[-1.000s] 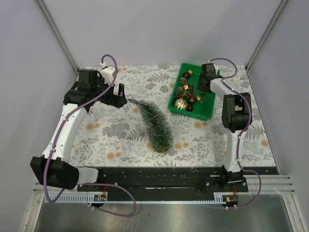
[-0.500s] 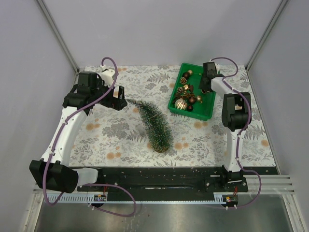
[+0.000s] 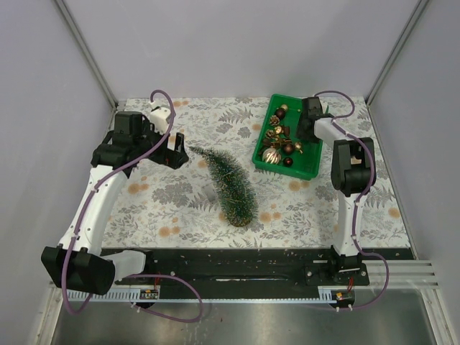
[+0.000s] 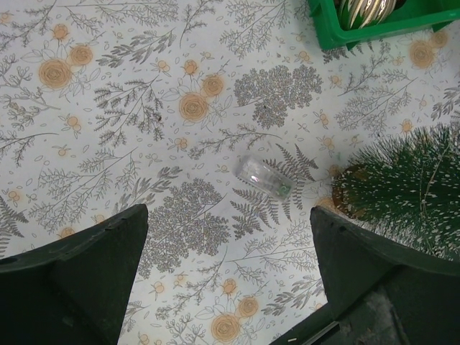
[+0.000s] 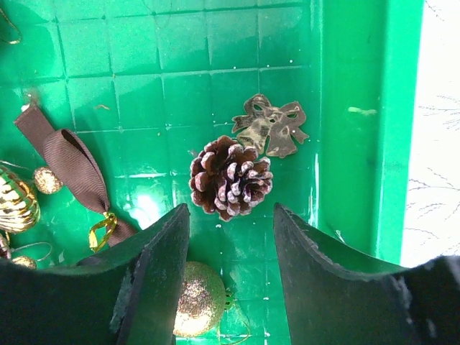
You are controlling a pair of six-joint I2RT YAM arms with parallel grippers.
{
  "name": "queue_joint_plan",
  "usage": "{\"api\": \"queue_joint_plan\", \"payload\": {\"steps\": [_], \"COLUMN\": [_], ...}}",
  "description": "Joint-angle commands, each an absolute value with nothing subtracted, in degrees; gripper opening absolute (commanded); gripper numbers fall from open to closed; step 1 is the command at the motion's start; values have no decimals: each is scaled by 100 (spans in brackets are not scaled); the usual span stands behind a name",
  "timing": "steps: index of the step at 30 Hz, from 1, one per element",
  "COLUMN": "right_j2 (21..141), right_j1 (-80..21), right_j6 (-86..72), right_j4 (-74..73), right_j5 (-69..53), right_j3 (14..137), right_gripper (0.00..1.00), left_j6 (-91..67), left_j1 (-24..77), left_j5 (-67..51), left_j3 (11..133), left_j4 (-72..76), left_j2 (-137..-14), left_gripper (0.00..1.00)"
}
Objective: Decorate the small christmas tree
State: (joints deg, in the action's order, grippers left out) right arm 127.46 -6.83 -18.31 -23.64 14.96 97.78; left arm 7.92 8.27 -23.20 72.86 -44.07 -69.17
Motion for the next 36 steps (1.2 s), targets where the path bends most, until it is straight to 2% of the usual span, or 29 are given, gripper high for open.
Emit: {"api": "queue_joint_plan", "payload": {"steps": [1, 7, 16, 25, 27, 29, 31, 36], "right_j2": [12419, 12507, 12542, 12261, 12191, 12234, 12348, 12603], "right_j1": [-659, -659, -659, -659, -659, -668, -659, -659], "right_j6": [-1784, -1714, -1688, -1635, -1626, -1539, -1468, -1468], "right_j4": [-2259, -2276, -2312, -2162, -2110, -2109, -2188, -2215], "right_j5": [1670, 1775, 1749, 1626, 1634, 1705, 1784, 1731], "right_j3": [9852, 10063, 10213, 9906, 9888, 9992, 10203, 10608], "right_gripper": [59, 58, 35, 24, 25, 47, 59, 64], "left_j6": [879, 852, 879, 888, 888, 896, 896, 940], "left_j1": [809, 826, 826, 817, 817, 817, 817, 817], "left_j5": [-2434, -2470, -2408, -2435, -2443, -2461, -2470, -2444], "left_j3": [7242, 7172, 7163, 7110, 7102, 7102, 7093, 7058], "left_j4": [-4236, -4201, -4201, -4201, -4210, -4201, -4201, -4201], "left_j2": [-6759, -6759, -6750, -6759, -6759, -6759, -6759, -6750], "left_gripper": [99, 99, 99, 99, 99, 99, 99, 99]}}
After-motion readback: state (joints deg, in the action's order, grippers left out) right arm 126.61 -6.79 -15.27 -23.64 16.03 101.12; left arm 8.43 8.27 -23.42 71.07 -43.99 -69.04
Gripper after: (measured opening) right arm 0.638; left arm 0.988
